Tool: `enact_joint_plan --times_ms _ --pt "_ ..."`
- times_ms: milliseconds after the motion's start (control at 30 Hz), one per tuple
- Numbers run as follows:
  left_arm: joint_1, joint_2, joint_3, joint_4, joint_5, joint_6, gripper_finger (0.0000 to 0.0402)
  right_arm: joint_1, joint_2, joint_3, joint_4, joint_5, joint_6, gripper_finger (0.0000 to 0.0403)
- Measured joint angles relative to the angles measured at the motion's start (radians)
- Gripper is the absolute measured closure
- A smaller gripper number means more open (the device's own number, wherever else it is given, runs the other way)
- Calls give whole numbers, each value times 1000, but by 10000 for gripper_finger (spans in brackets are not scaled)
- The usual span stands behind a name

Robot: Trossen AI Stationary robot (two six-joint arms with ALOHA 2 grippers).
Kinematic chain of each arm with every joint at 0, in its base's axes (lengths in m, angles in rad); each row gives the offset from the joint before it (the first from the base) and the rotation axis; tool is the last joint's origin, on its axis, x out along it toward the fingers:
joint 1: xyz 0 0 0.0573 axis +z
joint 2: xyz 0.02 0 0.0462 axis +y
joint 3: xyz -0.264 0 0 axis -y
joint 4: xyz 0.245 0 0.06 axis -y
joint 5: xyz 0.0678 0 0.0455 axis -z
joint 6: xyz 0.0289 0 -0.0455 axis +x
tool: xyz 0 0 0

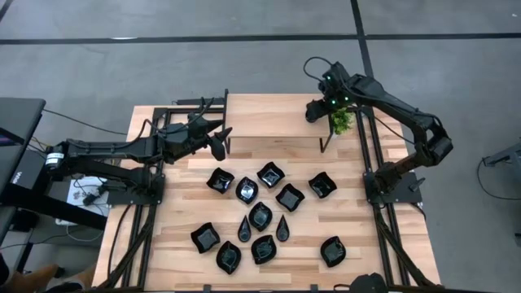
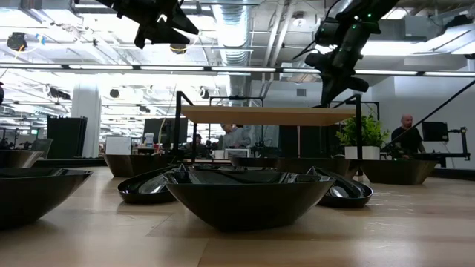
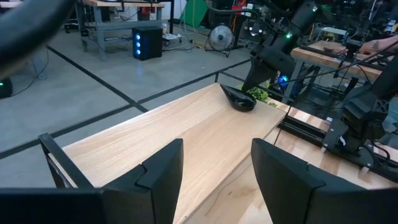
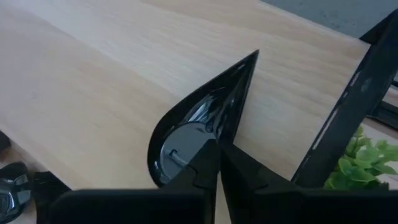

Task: Pick & Place Mini shaped plates
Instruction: Stack the left black drop shaped plate on top of the other black drop shaped plates on the shelf

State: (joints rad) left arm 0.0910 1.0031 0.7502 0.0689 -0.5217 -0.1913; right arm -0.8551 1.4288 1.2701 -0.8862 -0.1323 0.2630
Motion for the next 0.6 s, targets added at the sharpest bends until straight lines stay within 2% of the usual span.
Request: enact_joint_plan --times_ms 600 --pt "0 0 0 0 0 0 211 -3 0 0 -27 3 -8 395"
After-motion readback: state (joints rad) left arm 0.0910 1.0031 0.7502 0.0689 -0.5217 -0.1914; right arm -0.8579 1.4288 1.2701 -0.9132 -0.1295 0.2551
